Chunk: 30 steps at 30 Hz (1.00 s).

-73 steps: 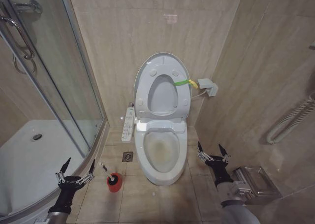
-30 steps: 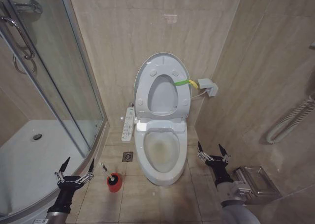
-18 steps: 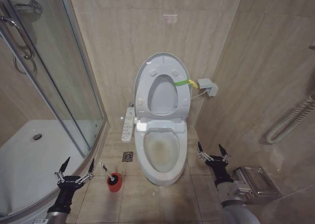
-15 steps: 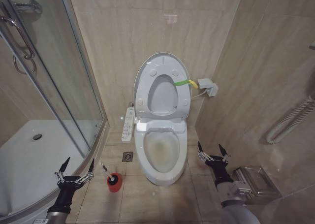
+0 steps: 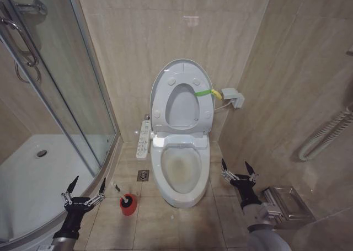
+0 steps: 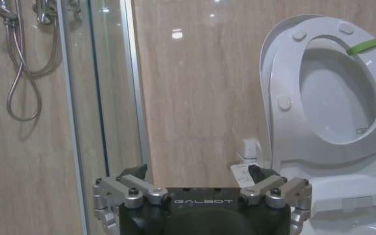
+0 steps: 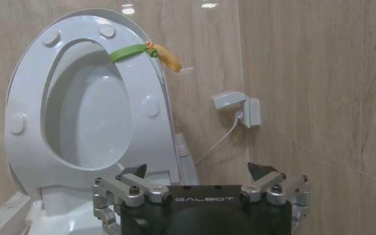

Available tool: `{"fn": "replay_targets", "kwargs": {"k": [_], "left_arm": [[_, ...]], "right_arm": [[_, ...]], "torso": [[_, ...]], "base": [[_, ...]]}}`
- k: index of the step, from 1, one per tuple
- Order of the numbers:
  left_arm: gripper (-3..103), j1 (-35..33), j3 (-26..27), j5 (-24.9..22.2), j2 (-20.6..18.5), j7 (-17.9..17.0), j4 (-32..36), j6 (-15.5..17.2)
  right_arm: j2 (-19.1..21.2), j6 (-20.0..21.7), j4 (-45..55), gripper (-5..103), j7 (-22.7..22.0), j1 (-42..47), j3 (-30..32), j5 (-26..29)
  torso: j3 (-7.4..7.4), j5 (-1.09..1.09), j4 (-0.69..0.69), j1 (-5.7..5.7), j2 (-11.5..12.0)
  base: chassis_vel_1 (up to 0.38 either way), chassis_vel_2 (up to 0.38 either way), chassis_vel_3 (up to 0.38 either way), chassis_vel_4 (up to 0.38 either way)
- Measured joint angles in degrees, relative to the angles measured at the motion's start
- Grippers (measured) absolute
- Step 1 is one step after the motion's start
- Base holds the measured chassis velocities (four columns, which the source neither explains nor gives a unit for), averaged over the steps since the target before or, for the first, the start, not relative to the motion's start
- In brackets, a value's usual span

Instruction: Open the toilet lid, clean the toilet bowl with a toilet brush, close the toilet lid, and flush.

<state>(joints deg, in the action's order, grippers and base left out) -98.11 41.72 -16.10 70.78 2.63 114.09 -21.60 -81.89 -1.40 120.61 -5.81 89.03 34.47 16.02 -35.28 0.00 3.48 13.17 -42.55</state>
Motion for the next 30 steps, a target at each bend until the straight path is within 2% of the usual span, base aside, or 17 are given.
{"fn": "replay_targets", "kwargs": {"k": [30], "left_arm": [[100,0.00,0.00,0.00,0.00,0.00,0.00,0.00]], "right_arm": [[0.00,0.00,0.00,100,0.00,0.00,0.00,0.00]], "torso": [[0.00,0.00,0.00,0.00,0.00]], "base": [[0.000,0.000,0.000,0.000]]}}
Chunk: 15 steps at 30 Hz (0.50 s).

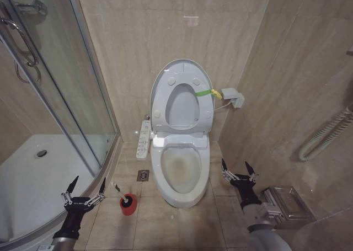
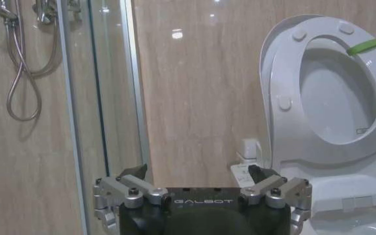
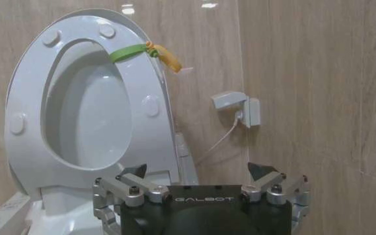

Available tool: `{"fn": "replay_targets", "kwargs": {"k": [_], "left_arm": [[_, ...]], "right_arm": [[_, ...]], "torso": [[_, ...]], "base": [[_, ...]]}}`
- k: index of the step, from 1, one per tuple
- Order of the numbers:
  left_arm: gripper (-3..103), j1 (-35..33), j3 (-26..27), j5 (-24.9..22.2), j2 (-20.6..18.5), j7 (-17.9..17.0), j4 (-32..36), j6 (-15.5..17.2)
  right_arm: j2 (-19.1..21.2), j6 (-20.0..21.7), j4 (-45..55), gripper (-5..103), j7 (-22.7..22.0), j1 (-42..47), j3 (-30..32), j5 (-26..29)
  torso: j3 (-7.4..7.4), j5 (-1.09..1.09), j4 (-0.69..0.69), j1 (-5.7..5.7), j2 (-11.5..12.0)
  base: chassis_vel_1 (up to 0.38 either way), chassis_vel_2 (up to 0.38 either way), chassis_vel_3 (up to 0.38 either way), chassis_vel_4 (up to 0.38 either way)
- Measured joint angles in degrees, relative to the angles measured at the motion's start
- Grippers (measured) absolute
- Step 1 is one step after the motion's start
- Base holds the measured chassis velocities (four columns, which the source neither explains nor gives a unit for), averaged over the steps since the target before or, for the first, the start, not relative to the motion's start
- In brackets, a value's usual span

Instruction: Open the toilet lid, clean the toilet bowl with a toilet brush, close the toilet lid, and flush.

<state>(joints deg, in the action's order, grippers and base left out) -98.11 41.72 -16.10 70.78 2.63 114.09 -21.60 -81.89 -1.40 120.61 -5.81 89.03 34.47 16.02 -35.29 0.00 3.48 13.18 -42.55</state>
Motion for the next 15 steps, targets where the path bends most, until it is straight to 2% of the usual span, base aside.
{"fn": "replay_targets", "kwargs": {"k": [10,12,13,14,15], "left_arm": [[100,0.00,0.00,0.00,0.00,0.00,0.00,0.00],[100,0.00,0.00,0.00,0.00,0.00,0.00,0.00],[100,0.00,0.00,0.00,0.00,0.00,0.00,0.00],[100,0.00,0.00,0.00,0.00,0.00,0.00,0.00],[100,0.00,0.00,0.00,0.00,0.00,0.00,0.00]], "right_arm": [[0.00,-0.35,-0.19,100,0.23,0.09,0.09,-0.06],[0.01,-2.91,-2.13,100,1.89,0.82,0.87,-1.15],[0.02,-6.64,-5.09,100,4.39,2.03,2.06,-2.82],[0.02,-6.64,-5.09,100,4.39,2.03,2.06,-2.82],[0.04,-8.87,-6.78,100,5.84,2.70,2.75,-3.81]], "torso": [[0.00,0.00,0.00,0.00,0.00],[0.00,0.00,-0.01,0.00,0.00],[0.00,0.01,0.00,0.00,0.00],[0.00,0.01,0.00,0.00,0.00],[0.00,0.01,0.00,0.00,0.00]], "base": [[0.000,0.000,0.000,0.000],[0.000,0.000,0.000,0.000],[0.000,0.000,0.000,0.000],[0.000,0.000,0.000,0.000],[0.000,0.000,0.000,0.000]]}}
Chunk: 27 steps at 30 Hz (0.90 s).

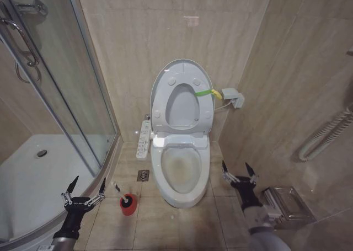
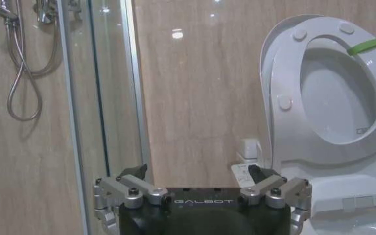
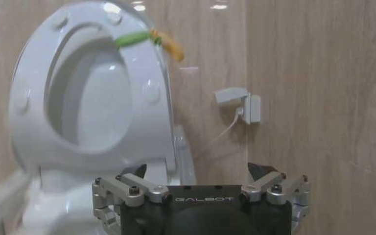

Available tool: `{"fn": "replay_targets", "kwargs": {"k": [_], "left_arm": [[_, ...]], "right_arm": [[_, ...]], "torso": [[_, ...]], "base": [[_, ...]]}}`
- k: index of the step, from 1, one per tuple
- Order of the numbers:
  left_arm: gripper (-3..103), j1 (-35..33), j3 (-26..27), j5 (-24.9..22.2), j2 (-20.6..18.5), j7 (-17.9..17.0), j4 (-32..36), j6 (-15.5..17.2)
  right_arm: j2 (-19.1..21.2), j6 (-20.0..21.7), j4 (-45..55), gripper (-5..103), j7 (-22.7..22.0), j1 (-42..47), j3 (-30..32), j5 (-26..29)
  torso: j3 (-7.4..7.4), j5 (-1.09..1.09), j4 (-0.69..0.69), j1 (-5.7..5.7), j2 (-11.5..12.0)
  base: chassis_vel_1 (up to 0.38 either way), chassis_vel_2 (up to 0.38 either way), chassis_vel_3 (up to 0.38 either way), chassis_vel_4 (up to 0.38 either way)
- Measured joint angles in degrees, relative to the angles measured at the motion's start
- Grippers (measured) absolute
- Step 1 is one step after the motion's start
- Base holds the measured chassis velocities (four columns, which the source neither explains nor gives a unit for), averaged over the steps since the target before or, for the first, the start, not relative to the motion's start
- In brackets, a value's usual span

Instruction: Open the toilet lid, clean the toilet bowl with a toilet brush, close the toilet lid, and flush.

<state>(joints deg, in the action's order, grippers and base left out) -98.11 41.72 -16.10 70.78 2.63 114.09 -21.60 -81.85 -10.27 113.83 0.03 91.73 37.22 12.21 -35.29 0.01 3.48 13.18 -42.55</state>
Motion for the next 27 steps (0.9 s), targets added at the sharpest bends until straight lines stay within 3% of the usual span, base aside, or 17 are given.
{"fn": "replay_targets", "kwargs": {"k": [2,5,14,27], "left_arm": [[100,0.00,0.00,0.00,0.00,0.00,0.00,0.00],[100,0.00,0.00,0.00,0.00,0.00,0.00,0.00],[100,0.00,0.00,0.00,0.00,0.00,0.00,0.00],[100,0.00,0.00,0.00,0.00,0.00,0.00,0.00]], "right_arm": [[0.02,-1.86,-1.47,100,1.23,0.59,0.60,-0.85],[-0.84,-6.36,-3.47,100,6.71,1.27,0.67,-0.03],[-2.40,-6.02,-2.49,100,7.73,-1.63,-0.15,2.05],[-1.53,-6.29,-4.02,100,7.63,-4.22,0.31,2.25]], "torso": [[0.00,0.00,0.01,0.00,0.00],[0.00,0.02,0.01,-0.01,0.00],[0.00,0.00,-0.01,-0.01,0.00],[0.00,0.00,0.00,-0.01,0.00]], "base": [[0.000,0.000,0.000,0.000],[0.000,0.000,0.000,0.000],[0.000,0.000,0.000,0.000],[0.000,0.000,0.000,0.000]]}}
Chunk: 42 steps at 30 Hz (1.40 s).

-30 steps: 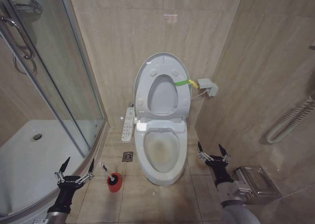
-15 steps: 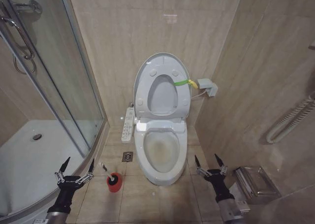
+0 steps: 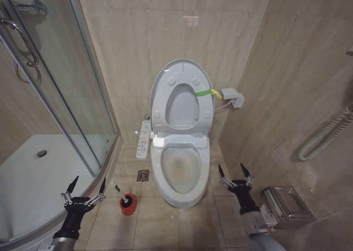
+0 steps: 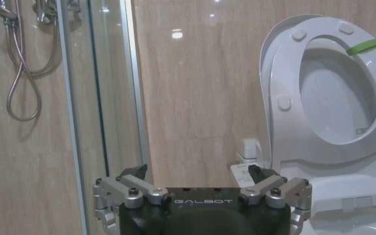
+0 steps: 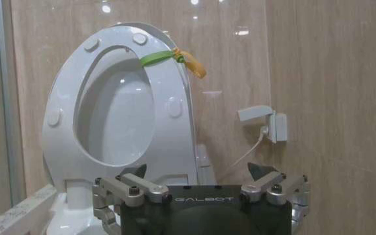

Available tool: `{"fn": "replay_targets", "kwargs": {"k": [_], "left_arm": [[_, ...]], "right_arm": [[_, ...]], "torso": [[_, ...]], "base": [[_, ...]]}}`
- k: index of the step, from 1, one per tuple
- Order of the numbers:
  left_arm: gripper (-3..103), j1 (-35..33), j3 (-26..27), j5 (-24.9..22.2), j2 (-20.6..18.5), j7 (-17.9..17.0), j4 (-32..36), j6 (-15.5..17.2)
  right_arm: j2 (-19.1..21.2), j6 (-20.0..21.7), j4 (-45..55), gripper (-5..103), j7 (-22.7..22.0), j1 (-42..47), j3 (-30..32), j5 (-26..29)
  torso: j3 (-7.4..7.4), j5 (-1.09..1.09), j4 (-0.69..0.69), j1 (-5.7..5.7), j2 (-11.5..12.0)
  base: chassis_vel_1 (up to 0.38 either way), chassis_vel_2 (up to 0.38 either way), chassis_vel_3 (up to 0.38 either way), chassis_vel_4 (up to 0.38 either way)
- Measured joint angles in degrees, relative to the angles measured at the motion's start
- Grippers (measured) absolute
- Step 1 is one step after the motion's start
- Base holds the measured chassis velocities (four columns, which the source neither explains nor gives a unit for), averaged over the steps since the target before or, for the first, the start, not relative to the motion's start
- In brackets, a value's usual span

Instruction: Open the toilet lid, clean the toilet bowl with a toilet brush, close the toilet lid, and flush.

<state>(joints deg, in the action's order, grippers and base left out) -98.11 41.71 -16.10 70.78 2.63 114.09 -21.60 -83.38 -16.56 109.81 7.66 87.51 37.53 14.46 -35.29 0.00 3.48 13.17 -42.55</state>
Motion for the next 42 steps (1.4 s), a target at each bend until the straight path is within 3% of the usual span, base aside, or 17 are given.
{"fn": "replay_targets", "kwargs": {"k": [13,21,42], "left_arm": [[100,0.00,0.00,0.00,0.00,0.00,0.00,0.00],[100,0.00,0.00,0.00,0.00,0.00,0.00,0.00],[100,0.02,0.00,0.00,0.00,0.00,0.00,0.00]], "right_arm": [[-0.30,1.15,0.75,100,0.09,-3.01,0.65,4.65],[0.67,1.52,1.68,100,3.24,-3.04,0.96,7.10],[0.05,0.66,0.02,100,2.77,-4.27,1.34,5.91]], "torso": [[0.00,0.00,-0.01,0.01,0.00],[0.00,0.00,0.00,0.01,0.00],[-0.02,0.00,-0.01,0.07,0.02]], "base": [[0.000,0.000,0.000,0.000],[0.000,0.000,0.000,0.000],[-0.092,0.086,0.089,-0.093]]}}
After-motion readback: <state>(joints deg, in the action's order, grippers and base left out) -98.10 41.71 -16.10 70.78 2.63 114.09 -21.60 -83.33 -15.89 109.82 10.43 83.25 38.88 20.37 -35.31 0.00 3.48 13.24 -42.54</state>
